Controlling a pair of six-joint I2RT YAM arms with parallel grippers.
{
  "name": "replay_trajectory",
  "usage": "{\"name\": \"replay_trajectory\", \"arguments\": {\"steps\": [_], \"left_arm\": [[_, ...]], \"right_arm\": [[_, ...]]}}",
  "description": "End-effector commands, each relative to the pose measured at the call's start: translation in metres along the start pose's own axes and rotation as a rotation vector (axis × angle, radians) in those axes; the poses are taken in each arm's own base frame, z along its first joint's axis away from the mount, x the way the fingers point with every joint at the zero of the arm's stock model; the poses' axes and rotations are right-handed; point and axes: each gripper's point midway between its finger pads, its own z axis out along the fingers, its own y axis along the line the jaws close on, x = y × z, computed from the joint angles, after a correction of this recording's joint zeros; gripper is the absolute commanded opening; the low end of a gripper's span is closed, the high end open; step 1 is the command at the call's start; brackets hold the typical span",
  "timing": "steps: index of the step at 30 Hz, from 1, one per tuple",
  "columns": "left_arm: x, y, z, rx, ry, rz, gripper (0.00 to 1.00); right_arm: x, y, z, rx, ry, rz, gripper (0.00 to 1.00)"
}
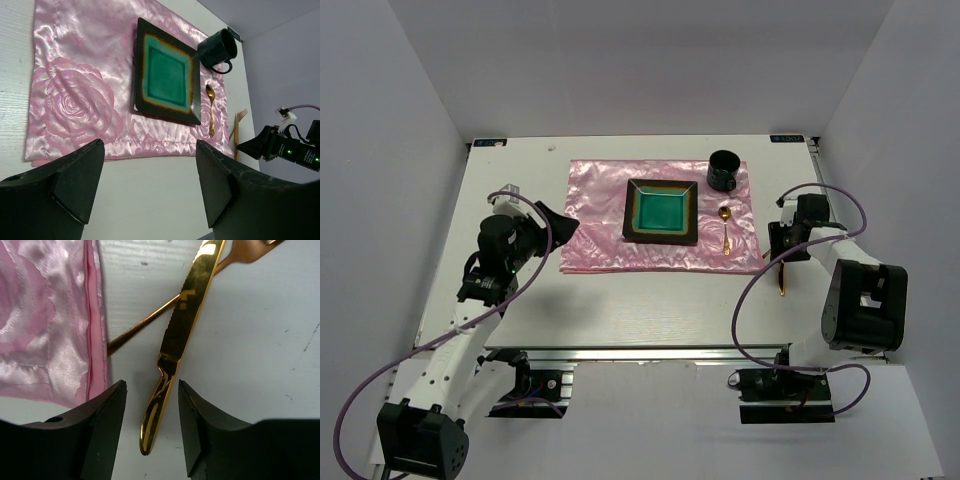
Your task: Set the dinner table for one person
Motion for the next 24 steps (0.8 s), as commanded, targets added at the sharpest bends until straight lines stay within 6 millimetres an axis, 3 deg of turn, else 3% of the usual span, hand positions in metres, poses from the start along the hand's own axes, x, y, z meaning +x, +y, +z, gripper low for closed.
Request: {"name": "replay_trajectory", "arguments": {"steps": [1, 8, 13, 16, 24], "left_arm": [[-0.001, 0.001, 0.003, -0.002, -0.003, 0.017, 0.83], [0.0, 0.001, 0.006, -0.001, 0.005, 0.017, 0.83], [-0.002, 0.002, 0.003, -0.013, 0.0, 0.021, 0.83], [-0.003, 0.003, 0.002, -0.018, -0.003, 0.021, 0.83], [-0.003, 0.001, 0.002, -0.014, -0.003, 0.018, 0.83]], "right_arm": [[0.005, -0.004, 0.007, 0.018, 0.01, -0.019, 0.51], [0.011, -0.006, 0.021, 0.021, 0.04, 0.002, 0.5], [0.025, -0.009, 0.031, 0.008, 0.097, 0.029, 0.43], [0.032, -0.011, 0.032, -0.004, 0.119, 0.043, 0.38], [0.047, -0.015, 0.031, 0.009, 0.134, 0.033, 0.37]]}}
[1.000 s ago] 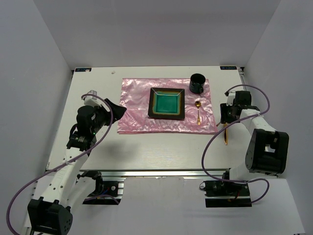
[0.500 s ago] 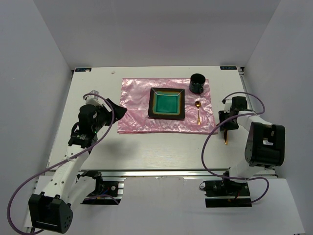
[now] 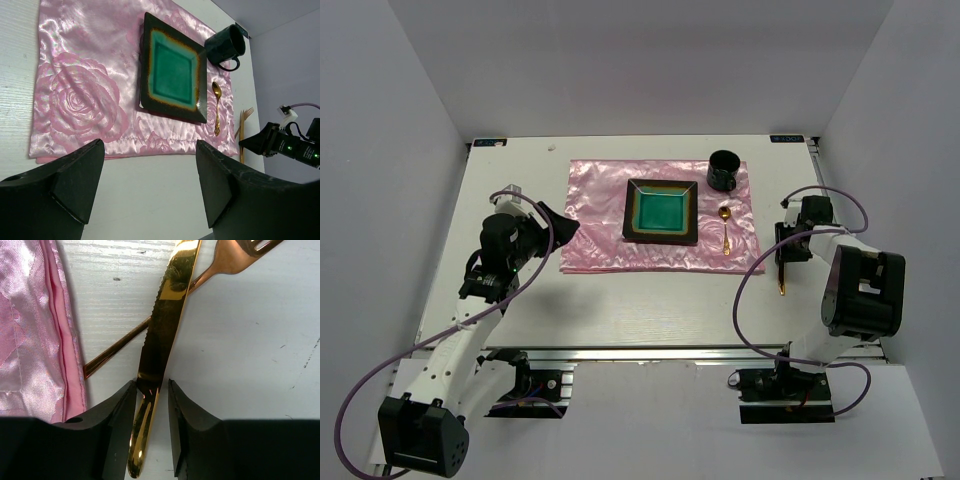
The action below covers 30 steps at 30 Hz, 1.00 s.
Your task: Set the dinner table for one person
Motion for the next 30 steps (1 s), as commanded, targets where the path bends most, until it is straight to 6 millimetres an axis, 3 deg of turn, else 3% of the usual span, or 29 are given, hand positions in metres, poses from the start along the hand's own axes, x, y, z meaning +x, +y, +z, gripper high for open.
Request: {"name": "replay_trajectory", "arguments": {"steps": [1, 22, 30], "left_arm": [[-0.009, -0.007, -0.003, 0.013, -0.03, 0.017, 0.83], [-0.008, -0.007, -0.005, 0.021, -0.031, 0.009, 0.83], [-0.009, -0.008, -0.005, 0.023, -0.034, 0.013, 0.83]], "right_arm": [[0.039, -0.002, 0.007, 0.009, 0.108, -0.014, 0.38], [0.058, 0.011, -0.004, -0.037, 0.152, 0.011, 0.38], [0.059, 0.014, -0.001, -0.062, 0.172, 0.013, 0.12]]}}
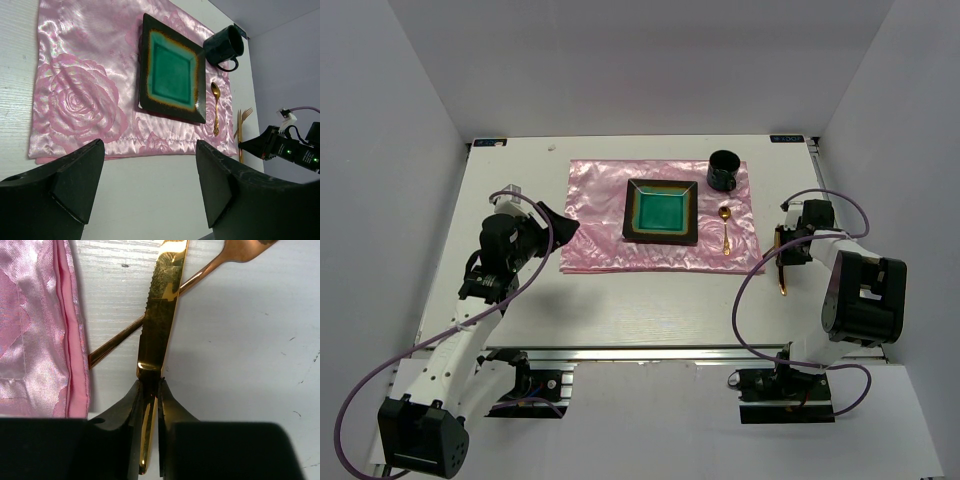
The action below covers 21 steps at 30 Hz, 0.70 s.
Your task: Set the dinner table for one person
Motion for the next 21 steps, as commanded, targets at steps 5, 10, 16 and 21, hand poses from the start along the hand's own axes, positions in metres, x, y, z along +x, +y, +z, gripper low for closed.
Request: {"name": "replay_trajectory", "arguments": {"steps": [5, 10, 16, 21], "left_arm": [[-0.008, -0.006, -0.006, 0.015, -0.033, 0.012, 0.83], [-0.009, -0.008, -0.006, 0.023, -0.034, 0.004, 0.83], [-0.011, -0.011, -0.005, 0.03, -0.036, 0.004, 0.83], [-0.012, -0.012, -0.005, 0.031, -0.037, 0.004, 0.83]], "right_arm": [[0.045, 0.01, -0.001, -0.052, 0.16, 0.041, 0.0], [0.019, 0.012, -0.015, -0.066, 0.047, 0.038, 0.0], [-0.006, 0.018, -0.029, -0.095, -0.064, 0.047, 0.0], [-0.018, 0.021, -0.034, -0.115, -0.104, 0.056, 0.0]]}}
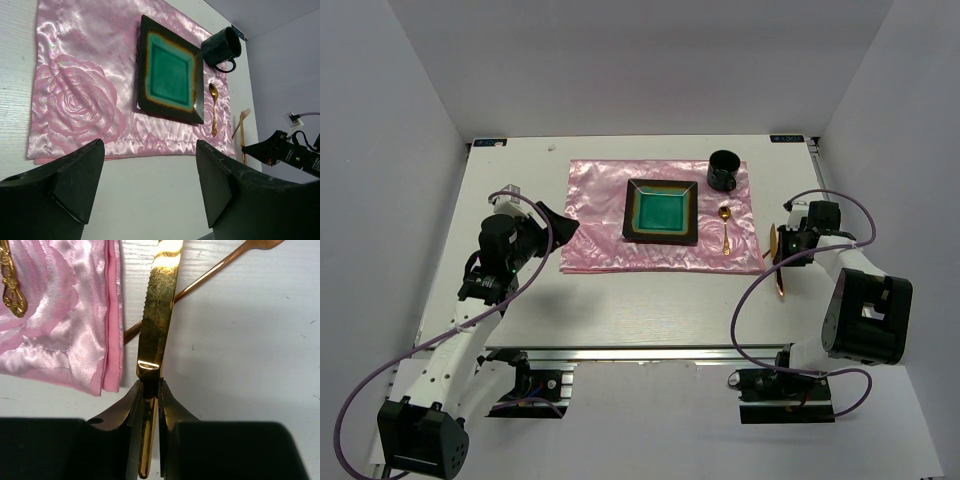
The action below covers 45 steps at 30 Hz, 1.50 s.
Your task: Set the dinner table for one person
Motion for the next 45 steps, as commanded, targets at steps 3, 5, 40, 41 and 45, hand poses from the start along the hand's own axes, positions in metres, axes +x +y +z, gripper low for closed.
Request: {"name": "replay_trajectory", "arguments": {"steps": [3, 5, 40, 41, 45], "left_arm": [[-0.01, -0.01, -0.004, 0.027, -0.029, 0.007, 0.83], [-0.01, -0.01, -0.005, 0.027, -0.031, 0.007, 0.83], [-0.01, -0.009, -0.001, 0.016, -0.03, -0.022, 0.83], [-0.01, -0.008, -0.001, 0.014, -0.032, -0.022, 0.83], [-0.01, -0.008, -0.001, 0.012, -0.03, -0.024, 0.83]], "right_arm": [[-0.021, 0.006, -0.01, -0.034, -0.073, 0.014, 0.0], [-0.023, 0.008, -0.011, -0.044, -0.076, 0.016, 0.0], [-0.132, 0.088, 0.051, -0.201, -0.122, 0.042, 0.0], [-0.134, 0.092, 0.054, -0.203, -0.123, 0.037, 0.0], [-0.133, 0.097, 0.062, -0.21, -0.102, 0.032, 0.19]]}}
